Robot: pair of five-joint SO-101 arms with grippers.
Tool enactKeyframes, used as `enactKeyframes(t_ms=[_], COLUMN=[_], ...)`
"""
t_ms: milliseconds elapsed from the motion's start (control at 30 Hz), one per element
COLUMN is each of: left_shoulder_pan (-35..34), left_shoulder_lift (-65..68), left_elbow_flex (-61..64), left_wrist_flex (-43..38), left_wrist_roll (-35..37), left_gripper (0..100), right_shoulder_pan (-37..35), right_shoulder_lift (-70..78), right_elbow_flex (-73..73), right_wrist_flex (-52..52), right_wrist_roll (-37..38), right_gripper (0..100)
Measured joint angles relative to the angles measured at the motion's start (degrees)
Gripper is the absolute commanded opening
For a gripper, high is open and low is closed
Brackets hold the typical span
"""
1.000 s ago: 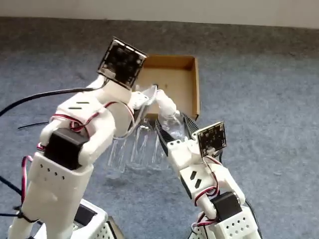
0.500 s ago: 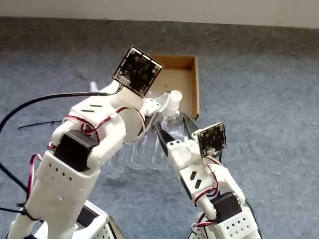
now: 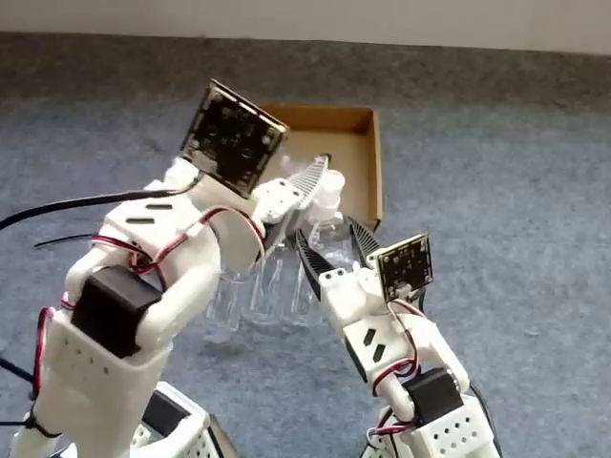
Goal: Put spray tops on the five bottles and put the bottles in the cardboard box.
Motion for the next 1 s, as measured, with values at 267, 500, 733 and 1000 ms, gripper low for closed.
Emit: enactKeyframes(t_ms=[267, 500, 733, 1000], left_shoulder_pan=[0.79, -1.23, -1.49, -5.19], left_shoulder_lift=[-0.09, -0.53, -0.53, -3.25], left_elbow_flex=[6.59, 7.12, 7.12, 2.11], left_wrist_flex=[-0.09, -0.09, -0.09, 0.35], left_wrist_roll=[0.18, 0.09, 0.09, 0.09], left_gripper=[15, 15, 15, 15], right_shoulder_pan=[0.09, 0.09, 0.09, 0.00], right_shoulder_lift=[0.09, 0.09, 0.09, 0.00], right_elbow_flex=[0.09, 0.09, 0.09, 0.00], right_wrist_flex=[0.00, 0.00, 0.00, 0.00], right_wrist_roll=[0.00, 0.00, 0.00, 0.00], right_gripper=[0.4, 0.4, 0.4, 0.4])
